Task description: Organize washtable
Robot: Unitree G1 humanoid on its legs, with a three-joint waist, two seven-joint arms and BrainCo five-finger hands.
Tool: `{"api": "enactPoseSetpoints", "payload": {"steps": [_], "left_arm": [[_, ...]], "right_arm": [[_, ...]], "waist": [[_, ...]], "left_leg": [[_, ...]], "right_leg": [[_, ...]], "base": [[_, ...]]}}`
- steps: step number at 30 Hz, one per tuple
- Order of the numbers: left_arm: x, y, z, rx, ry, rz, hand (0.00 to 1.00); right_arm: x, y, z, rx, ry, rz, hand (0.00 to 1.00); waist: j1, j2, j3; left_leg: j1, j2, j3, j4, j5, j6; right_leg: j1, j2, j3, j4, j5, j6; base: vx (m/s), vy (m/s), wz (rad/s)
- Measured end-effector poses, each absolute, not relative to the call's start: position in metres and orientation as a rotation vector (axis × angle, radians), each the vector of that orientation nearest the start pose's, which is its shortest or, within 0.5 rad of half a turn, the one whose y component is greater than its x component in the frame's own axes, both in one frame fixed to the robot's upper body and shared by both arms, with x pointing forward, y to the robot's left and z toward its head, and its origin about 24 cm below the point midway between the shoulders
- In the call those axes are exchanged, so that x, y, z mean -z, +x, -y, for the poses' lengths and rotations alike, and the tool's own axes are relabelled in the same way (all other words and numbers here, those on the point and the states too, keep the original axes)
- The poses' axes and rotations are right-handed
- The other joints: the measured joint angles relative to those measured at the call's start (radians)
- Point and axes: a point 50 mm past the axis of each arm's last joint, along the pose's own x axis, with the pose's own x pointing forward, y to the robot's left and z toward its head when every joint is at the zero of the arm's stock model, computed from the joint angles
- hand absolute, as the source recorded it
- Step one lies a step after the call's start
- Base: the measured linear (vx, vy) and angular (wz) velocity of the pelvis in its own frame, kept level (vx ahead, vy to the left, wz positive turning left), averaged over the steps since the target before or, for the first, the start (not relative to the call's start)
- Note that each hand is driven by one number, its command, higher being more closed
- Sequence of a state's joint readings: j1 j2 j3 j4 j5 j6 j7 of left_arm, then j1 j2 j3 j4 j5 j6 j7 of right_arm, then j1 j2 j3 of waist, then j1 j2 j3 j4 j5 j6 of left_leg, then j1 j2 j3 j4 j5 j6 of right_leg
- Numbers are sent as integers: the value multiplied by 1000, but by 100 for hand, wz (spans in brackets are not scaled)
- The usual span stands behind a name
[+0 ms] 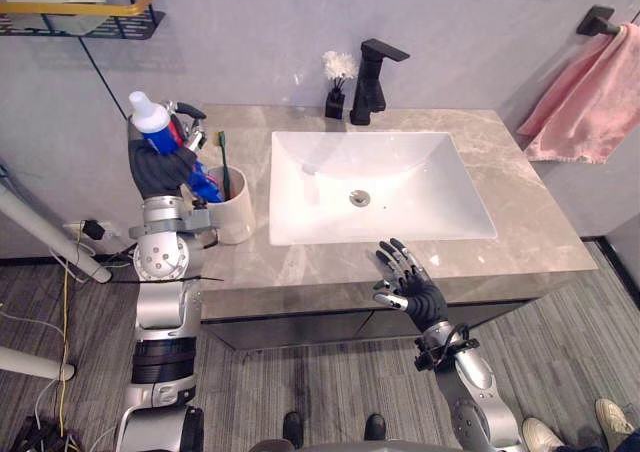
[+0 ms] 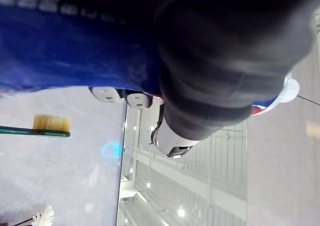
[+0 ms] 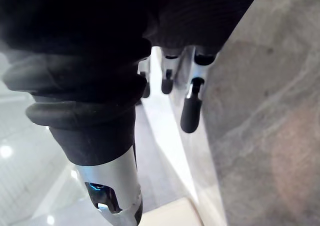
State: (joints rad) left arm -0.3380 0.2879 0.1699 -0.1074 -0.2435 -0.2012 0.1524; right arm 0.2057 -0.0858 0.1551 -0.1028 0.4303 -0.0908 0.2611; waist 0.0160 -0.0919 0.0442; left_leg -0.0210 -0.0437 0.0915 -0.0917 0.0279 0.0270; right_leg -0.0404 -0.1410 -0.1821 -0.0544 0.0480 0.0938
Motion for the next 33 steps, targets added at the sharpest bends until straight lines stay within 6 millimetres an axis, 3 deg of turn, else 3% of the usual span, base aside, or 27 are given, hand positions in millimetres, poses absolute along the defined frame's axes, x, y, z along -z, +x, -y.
{"api": "enactPoseSetpoints", "payload": {"steps": [1, 2, 19, 24, 28, 29, 33], "left_arm": [[-192, 285, -218, -194, -22, 676, 100], [-191, 285, -218, -194, -21, 675, 0], [-189, 285, -218, -132, 57, 642, 0], [-199, 286, -223, -127, 118, 666, 0], [-226, 287, -229, -143, 175, 750, 0], [-237, 285, -231, -160, 184, 790, 100], [-266, 264, -238, -207, 198, 948, 100]], "right_arm": [[-31, 208, 129, -327, 372, 13, 0], [-32, 208, 129, -327, 372, 15, 0], [-32, 209, 129, -329, 372, 17, 0], [-32, 209, 129, -329, 372, 17, 0], [-32, 209, 128, -330, 372, 16, 0], [-31, 208, 128, -330, 372, 14, 0], [-31, 208, 128, -330, 372, 15, 0]], "waist": [[0, 0, 3], [0, 0, 6], [0, 14, 16], [-1, 18, 16], [1, 20, 14], [1, 24, 13], [3, 36, 11]], "left_leg": [[0, 0, 1, 0, 0, 0], [1, 0, 2, 0, 0, 0], [12, 0, 7, 3, -5, 0], [13, -1, 7, 4, -3, 3], [14, -2, 4, 5, -1, 5], [16, -3, 2, 5, -1, 6], [17, -4, -1, 4, -1, 6]], "right_leg": [[0, 0, 1, 0, 0, 0], [0, 0, 1, 0, 0, 0], [2, 0, 7, 0, 0, 0], [3, 0, 7, 0, 0, 0], [6, -2, 4, 0, 0, 0], [8, -2, 1, 0, 0, 0], [12, -4, -5, -2, 0, 0]], "base": [[0, 0, 0], [0, 0, 0], [0, 0, 0], [0, 0, 0], [0, 0, 1], [0, 0, 3], [0, 0, 3]]}}
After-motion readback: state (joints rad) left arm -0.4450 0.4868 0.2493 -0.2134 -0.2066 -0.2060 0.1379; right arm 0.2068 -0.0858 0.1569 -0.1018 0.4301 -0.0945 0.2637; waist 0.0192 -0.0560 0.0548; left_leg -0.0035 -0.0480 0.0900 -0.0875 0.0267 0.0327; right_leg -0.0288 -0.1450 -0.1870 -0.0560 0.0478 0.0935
